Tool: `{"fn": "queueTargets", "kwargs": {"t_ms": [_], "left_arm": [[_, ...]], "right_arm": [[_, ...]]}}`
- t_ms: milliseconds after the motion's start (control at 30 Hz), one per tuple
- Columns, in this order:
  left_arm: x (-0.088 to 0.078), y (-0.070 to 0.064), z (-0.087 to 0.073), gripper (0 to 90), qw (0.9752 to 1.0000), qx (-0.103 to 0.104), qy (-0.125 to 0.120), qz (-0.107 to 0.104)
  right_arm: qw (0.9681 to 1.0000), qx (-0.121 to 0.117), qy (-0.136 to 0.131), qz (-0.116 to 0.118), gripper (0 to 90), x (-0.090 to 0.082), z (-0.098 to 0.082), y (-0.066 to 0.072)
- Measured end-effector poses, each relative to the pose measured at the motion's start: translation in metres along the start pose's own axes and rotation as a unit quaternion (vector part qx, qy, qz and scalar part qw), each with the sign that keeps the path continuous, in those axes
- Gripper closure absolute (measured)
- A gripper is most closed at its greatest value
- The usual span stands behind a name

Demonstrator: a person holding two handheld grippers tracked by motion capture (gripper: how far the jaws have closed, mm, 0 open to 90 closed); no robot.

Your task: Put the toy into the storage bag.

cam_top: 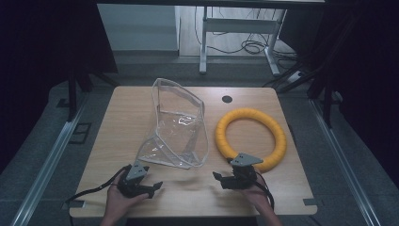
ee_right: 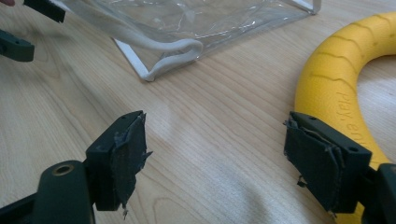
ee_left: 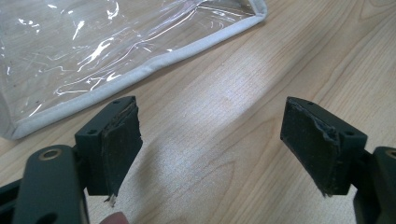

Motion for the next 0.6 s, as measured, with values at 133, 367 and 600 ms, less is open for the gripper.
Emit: {"fn": "queueTargets", "kwargs": {"t_ms": [133,367,600], "left_arm": [[0.001,0.0,0.0,20.0,1.0,0.0,0.001,0.0],[0.0,0.0,0.0,20.1,1.0,0.001,0.001,0.0],[-0.001,0.0,0.0,19.9,1.0,-0.001,0.0,0.002]], "right_arm": [[1.0,0.004,-0.006,-0.005,23.2,-0.003,0.001,-0.003],[0.9999,0.007,-0.016,-0.001,24.9,-0.009,0.004,-0.006],[0.9997,0.004,-0.021,0.008,26.4,-0.015,0.01,-0.009]]}}
Point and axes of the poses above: each handheld gripper's, and its own axes: x roughly forward along the jaws, z roughly out of its top, y roughly to its left, the point moved 5 cm from there along x, roughly forward along the jaws, and after that the axes turned 1 degree about -y, right-handed, at the moved point
